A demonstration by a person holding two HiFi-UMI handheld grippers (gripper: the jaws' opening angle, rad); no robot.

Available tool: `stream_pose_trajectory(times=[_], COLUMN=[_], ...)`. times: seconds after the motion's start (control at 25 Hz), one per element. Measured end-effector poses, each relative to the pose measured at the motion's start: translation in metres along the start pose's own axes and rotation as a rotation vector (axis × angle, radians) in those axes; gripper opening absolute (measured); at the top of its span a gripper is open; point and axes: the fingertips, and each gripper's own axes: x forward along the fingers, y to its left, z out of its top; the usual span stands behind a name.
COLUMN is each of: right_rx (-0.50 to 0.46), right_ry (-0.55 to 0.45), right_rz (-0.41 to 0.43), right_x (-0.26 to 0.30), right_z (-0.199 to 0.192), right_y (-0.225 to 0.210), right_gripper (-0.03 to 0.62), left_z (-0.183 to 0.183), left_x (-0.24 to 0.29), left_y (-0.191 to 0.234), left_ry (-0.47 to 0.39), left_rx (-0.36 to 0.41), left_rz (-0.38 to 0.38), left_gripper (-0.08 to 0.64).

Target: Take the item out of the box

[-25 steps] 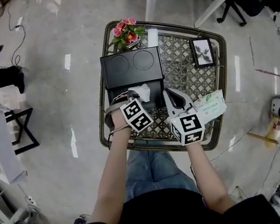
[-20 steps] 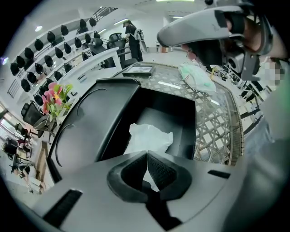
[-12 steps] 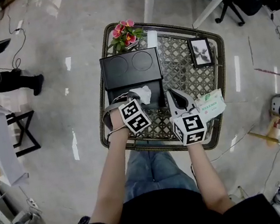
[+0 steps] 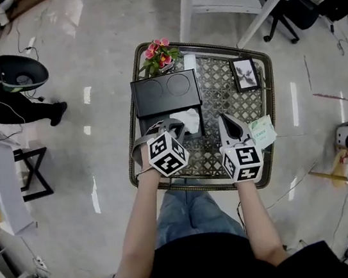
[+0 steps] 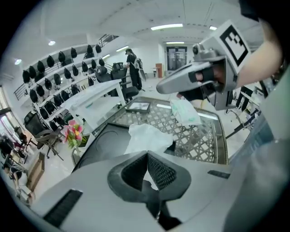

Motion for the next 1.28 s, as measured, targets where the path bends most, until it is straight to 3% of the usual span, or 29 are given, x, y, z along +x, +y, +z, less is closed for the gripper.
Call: stream_pose_trajectory(times=[0.52, 0.88, 1.12, 1.28], right_rx=[-0.029, -0.079, -0.089, -0.082], right_ry=[-0.153, -0.292, -0.372, -0.411], right_rz=[-0.078, -0.115, -0.118, -0.123], right_x=[-0.069, -0.116, -0.135, -0.146], right_z=[0.05, 0.087, 0.105, 0.11], right_y=[0.011, 0.024, 0.027, 0.03], right_gripper=[0.003, 0.003, 0.003, 0.003], left_z=[0.063, 0.09, 0.099, 0.104], left_x=[-0.116, -0.205, -0.246, -0.259], left_y=[0.024, 0.04, 0.047, 0.048], left_ry=[-0.426, -0.677, -0.808, -0.84], left_rx=[-0.221, -0.267, -0.334, -0.339], left_rz=[0.201, 0.435, 0.501, 0.524], left_gripper=[0.02, 0.02, 0.02, 0.02])
